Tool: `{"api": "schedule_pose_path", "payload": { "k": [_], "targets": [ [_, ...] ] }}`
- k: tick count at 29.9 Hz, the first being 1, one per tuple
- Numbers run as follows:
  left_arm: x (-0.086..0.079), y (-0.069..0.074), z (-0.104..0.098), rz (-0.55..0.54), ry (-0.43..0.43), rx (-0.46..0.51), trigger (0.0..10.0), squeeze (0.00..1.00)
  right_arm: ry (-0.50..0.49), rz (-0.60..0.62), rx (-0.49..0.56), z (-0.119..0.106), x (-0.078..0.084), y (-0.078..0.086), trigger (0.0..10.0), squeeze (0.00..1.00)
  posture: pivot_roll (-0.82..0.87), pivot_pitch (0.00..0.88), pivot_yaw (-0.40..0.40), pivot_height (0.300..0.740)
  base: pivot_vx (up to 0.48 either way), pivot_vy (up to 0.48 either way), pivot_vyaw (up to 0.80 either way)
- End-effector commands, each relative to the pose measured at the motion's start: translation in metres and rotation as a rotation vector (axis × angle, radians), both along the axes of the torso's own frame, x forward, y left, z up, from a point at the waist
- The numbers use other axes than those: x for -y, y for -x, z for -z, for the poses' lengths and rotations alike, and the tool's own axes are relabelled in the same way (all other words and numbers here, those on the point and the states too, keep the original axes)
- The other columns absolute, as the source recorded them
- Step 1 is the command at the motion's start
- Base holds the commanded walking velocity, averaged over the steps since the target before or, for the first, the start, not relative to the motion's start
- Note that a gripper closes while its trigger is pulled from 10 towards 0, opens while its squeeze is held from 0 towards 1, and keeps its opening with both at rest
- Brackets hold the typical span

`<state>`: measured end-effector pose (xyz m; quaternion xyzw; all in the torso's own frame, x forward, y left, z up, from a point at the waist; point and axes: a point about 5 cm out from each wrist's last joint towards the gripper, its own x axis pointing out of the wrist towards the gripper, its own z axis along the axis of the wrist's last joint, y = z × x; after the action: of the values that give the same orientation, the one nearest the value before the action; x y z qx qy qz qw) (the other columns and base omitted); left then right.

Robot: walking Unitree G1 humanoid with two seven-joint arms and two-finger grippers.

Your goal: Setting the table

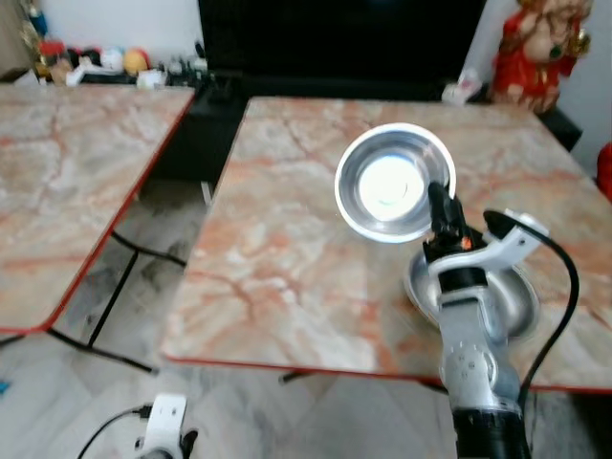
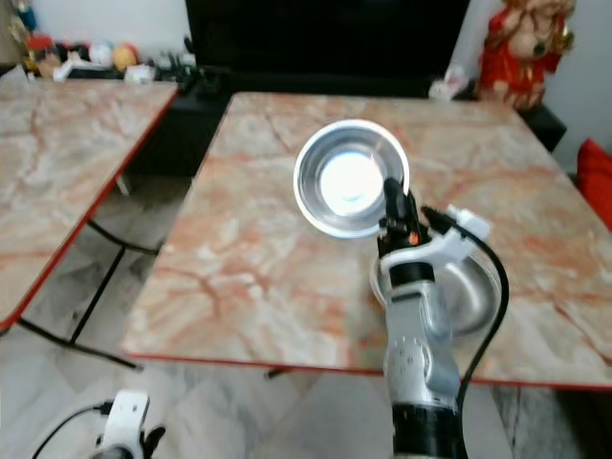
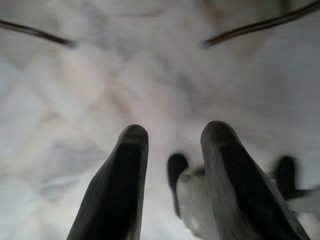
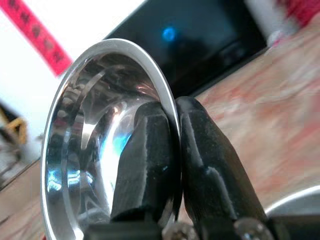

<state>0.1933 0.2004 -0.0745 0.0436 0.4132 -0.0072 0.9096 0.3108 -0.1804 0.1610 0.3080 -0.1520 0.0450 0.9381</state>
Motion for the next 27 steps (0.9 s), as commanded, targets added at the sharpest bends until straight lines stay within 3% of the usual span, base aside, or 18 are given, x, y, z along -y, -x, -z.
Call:
{"api": "schedule_pose_path", "payload": {
  "k": [1,7,11,14,17,22,24,27],
  "targets": [
    [-0.009,0.002,0.000,-0.011,-0.021,-0.015,10.0,0.00,0.003,-0.016,0.026,-0.008,-0.007,-0.001,10.0,0.00,0.03,0.000,-0.004,0.740,0.000,0.000,0.00],
    [-0.010,0.003,0.000,-0.012,-0.020,-0.016,10.0,0.00,0.013,0.010,0.016,-0.007,-0.002,0.000,10.0,0.00,0.03,0.000,-0.003,0.740,0.000,0.000,0.00],
    [-0.010,0.003,0.000,-0.014,-0.019,-0.019,10.0,0.00,0.027,0.163,-0.039,-0.007,0.029,0.003,10.0,0.00,0.02,0.000,0.002,0.740,0.000,0.000,0.00],
    [-0.011,0.003,0.000,-0.014,-0.020,-0.020,10.0,0.00,0.070,0.188,-0.100,-0.004,0.038,0.004,10.0,0.00,0.02,0.000,0.003,0.740,0.000,0.000,0.00],
    [-0.013,0.003,0.000,-0.013,-0.023,-0.022,10.0,0.00,0.131,0.255,-0.176,0.003,0.056,0.008,10.0,0.00,0.02,0.000,0.003,0.740,0.000,0.000,0.00],
    [-0.013,0.002,-0.001,-0.017,-0.021,-0.020,10.0,0.00,0.114,0.274,-0.249,0.008,0.063,0.010,10.0,0.00,0.02,0.000,0.011,0.740,0.000,0.000,0.00],
    [-0.014,0.002,-0.001,-0.018,-0.021,-0.019,10.0,0.00,0.109,0.311,-0.371,0.017,0.071,0.009,10.0,0.00,0.02,0.000,0.013,0.740,0.000,0.000,0.00],
    [-0.015,0.000,-0.002,-0.019,-0.024,-0.016,10.0,0.00,0.081,0.326,-0.422,0.013,0.082,0.006,10.0,0.00,0.02,0.000,0.020,0.740,0.000,0.000,0.00]
  ]
}}
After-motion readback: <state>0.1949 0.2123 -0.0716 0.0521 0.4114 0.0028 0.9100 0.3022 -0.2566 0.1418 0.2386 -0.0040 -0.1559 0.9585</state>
